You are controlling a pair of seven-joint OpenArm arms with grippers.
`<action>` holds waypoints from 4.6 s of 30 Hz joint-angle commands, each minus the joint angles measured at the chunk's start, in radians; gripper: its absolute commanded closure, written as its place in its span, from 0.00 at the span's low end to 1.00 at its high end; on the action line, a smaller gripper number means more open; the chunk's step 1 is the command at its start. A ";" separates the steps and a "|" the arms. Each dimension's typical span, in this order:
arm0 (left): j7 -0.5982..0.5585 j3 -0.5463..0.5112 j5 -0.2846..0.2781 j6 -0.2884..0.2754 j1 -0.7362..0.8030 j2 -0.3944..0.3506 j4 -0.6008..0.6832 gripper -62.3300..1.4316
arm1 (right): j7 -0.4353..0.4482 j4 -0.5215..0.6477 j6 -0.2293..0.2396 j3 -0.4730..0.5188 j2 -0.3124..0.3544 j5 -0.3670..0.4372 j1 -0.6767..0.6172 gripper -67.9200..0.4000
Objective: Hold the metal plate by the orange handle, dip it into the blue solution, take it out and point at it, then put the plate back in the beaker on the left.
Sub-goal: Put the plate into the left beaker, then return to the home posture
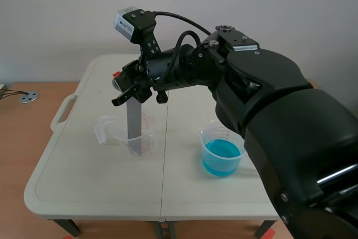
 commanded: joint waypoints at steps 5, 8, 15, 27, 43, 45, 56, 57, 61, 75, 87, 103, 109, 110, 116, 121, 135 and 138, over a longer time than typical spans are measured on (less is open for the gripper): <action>-0.010 0.003 -0.006 -0.006 0.008 -0.001 0.014 0.93 | -0.011 0.008 -0.077 0.005 -0.006 0.023 0.019 0.88; -0.010 0.003 -0.006 -0.006 0.008 -0.001 0.014 0.93 | -0.011 0.008 -0.138 0.005 -0.006 0.052 0.019 0.56; -0.029 0.003 -0.006 -0.006 0.008 0.000 0.014 0.00 | -0.009 0.008 -0.140 0.005 -0.005 0.040 0.024 0.02; -0.036 0.003 -0.006 -0.006 0.008 -0.001 0.014 0.00 | -0.019 0.043 -0.146 0.067 0.003 0.050 0.030 0.02; -0.059 0.004 -0.096 -0.005 -0.237 0.027 0.045 0.00 | -0.169 0.525 -0.142 0.108 0.194 0.236 -0.119 0.02; -0.063 0.004 -0.106 -0.005 -0.273 0.027 0.077 0.00 | -0.170 0.590 -0.143 0.112 0.227 0.236 -0.164 0.02; -0.042 0.070 -0.115 0.088 -0.402 0.027 0.312 0.00 | -0.169 0.891 -0.142 0.284 0.372 0.266 -0.459 0.02; -0.035 0.086 -0.115 0.100 -0.408 0.027 0.327 0.00 | -0.169 0.911 -0.142 0.298 0.385 0.283 -0.486 0.02; -0.037 0.156 -0.115 0.137 -0.425 0.027 0.367 0.00 | -0.169 0.970 -0.142 0.349 0.423 0.341 -0.589 0.02; -0.063 0.273 -0.115 0.181 -0.505 0.027 0.372 0.00 | -0.111 1.056 -0.107 0.504 0.450 0.368 -0.869 0.02; -0.060 0.273 -0.115 0.181 -0.524 0.027 0.372 0.00 | -0.058 1.058 -0.081 0.527 0.449 0.367 -0.926 0.02; -0.060 0.273 -0.115 0.181 -0.524 0.027 0.372 0.00 | -0.056 1.058 -0.082 0.527 0.449 0.363 -0.926 0.02; -0.060 0.273 -0.115 0.181 -0.524 0.027 0.372 0.00 | -0.057 1.058 -0.082 0.527 0.449 0.363 -0.926 0.02; -0.060 0.273 -0.115 0.181 -0.524 0.027 0.372 0.00 | -0.060 1.058 -0.082 0.527 0.449 0.363 -0.926 0.02; -0.060 0.273 -0.115 0.181 -0.524 0.027 0.372 0.00 | -0.079 1.057 -0.082 0.527 0.449 0.362 -0.926 0.02; -0.060 0.273 -0.115 0.181 -0.524 0.027 0.372 0.00 | -0.079 1.057 -0.082 0.527 0.449 0.362 -0.926 0.02; -0.060 0.273 -0.115 0.181 -0.524 0.027 0.372 0.00 | -0.079 1.057 -0.082 0.527 0.449 0.363 -0.926 0.02; -0.060 0.273 -0.115 0.181 -0.524 0.027 0.372 0.00 | -0.079 1.057 -0.082 0.527 0.449 0.363 -0.926 0.02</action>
